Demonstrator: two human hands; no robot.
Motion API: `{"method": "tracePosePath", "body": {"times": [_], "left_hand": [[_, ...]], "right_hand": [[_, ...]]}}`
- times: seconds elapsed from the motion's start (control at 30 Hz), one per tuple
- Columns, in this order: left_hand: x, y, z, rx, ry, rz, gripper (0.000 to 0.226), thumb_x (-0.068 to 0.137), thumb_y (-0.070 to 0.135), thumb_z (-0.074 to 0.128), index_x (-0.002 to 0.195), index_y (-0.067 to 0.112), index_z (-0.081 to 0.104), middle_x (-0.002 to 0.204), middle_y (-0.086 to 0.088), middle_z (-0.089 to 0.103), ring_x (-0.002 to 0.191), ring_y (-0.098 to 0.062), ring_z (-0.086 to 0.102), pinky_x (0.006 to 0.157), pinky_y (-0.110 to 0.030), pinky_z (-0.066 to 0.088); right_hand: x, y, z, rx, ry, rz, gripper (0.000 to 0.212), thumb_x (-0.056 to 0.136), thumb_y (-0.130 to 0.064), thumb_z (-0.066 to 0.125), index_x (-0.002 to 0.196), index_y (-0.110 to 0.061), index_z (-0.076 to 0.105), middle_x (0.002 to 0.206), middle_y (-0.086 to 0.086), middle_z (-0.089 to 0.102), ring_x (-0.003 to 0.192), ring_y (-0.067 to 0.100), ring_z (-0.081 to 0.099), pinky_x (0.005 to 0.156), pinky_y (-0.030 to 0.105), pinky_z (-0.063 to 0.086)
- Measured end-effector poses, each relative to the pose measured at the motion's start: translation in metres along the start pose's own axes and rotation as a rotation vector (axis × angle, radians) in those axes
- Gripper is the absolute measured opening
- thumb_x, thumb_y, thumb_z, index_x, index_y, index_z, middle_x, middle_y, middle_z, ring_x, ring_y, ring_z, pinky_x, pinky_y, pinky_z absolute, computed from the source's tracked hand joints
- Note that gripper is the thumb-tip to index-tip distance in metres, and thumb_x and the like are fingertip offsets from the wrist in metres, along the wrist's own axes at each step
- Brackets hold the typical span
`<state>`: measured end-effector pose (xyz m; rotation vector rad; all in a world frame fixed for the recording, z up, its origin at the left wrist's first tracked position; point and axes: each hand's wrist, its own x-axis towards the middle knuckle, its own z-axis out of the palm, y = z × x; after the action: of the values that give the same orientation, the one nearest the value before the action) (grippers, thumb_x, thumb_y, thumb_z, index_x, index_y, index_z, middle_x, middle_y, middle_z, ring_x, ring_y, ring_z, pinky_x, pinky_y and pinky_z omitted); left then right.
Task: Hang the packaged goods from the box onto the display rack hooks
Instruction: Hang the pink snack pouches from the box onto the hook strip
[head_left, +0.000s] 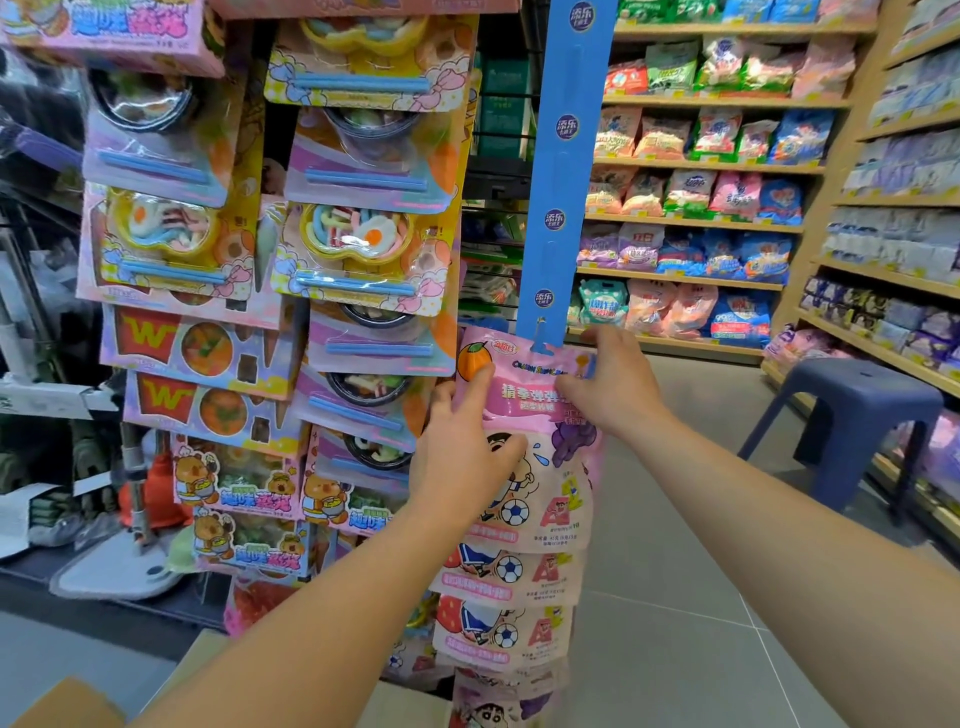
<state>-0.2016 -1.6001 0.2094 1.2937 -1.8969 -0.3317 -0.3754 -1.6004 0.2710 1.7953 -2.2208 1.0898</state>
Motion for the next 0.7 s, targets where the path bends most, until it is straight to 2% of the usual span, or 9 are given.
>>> {"method": "tracePosePath", "body": {"times": [0.07,0.23,0.4,0.57,0.7], "left_hand": [[-0.003,0.002,0.000,0.069,-0.014,-0.011,0.081,0.082,0.047,0.061,0.148,0.044,0.014,0.148,-0.002,0.026,0.126,-0.030,0.044,0.088,-0.045,0.051],[-0.014,0.006,0.001,0.135,-0.008,-0.007,0.089,0.083,0.048,0.062,0.151,0.042,0.006,0.159,0.001,0.001,0.131,-0.035,0.037,0.096,-0.046,0.046],[-0.021,-0.001,0.007,0.145,0.021,0.058,0.091,0.084,0.048,0.062,0.154,0.035,0.004,0.161,0.000,-0.007,0.145,-0.031,0.015,0.111,-0.045,0.035],[-0.027,-0.007,0.010,0.176,0.053,0.137,0.088,0.087,0.049,0.060,0.155,0.028,0.010,0.163,-0.005,-0.001,0.149,-0.026,0.006,0.119,-0.041,0.023],[-0.029,-0.003,0.005,0.144,0.077,0.173,0.081,0.087,0.042,0.061,0.153,0.020,0.020,0.161,-0.008,0.013,0.147,-0.024,0.013,0.119,-0.040,0.024]], "right_hand": [[-0.002,0.001,-0.001,0.029,-0.001,0.019,0.064,0.085,-0.027,0.070,0.139,-0.011,0.042,0.140,0.011,0.042,0.124,0.026,0.048,0.086,0.026,0.037],[-0.006,0.005,-0.004,0.068,-0.002,0.039,0.063,0.082,-0.031,0.071,0.136,-0.012,0.045,0.138,0.009,0.043,0.122,0.025,0.049,0.084,0.027,0.036],[-0.013,0.007,-0.006,0.053,-0.003,0.016,0.062,0.081,-0.034,0.072,0.133,-0.012,0.047,0.133,0.009,0.045,0.120,0.027,0.050,0.088,0.032,0.043],[-0.021,0.004,-0.007,-0.073,0.042,-0.070,0.065,0.082,-0.037,0.069,0.136,-0.011,0.046,0.134,0.010,0.048,0.125,0.028,0.045,0.098,0.035,0.041],[-0.030,-0.002,-0.010,-0.141,0.108,-0.159,0.065,0.081,-0.033,0.066,0.139,-0.012,0.046,0.137,0.007,0.049,0.129,0.026,0.041,0.105,0.037,0.036]]}}
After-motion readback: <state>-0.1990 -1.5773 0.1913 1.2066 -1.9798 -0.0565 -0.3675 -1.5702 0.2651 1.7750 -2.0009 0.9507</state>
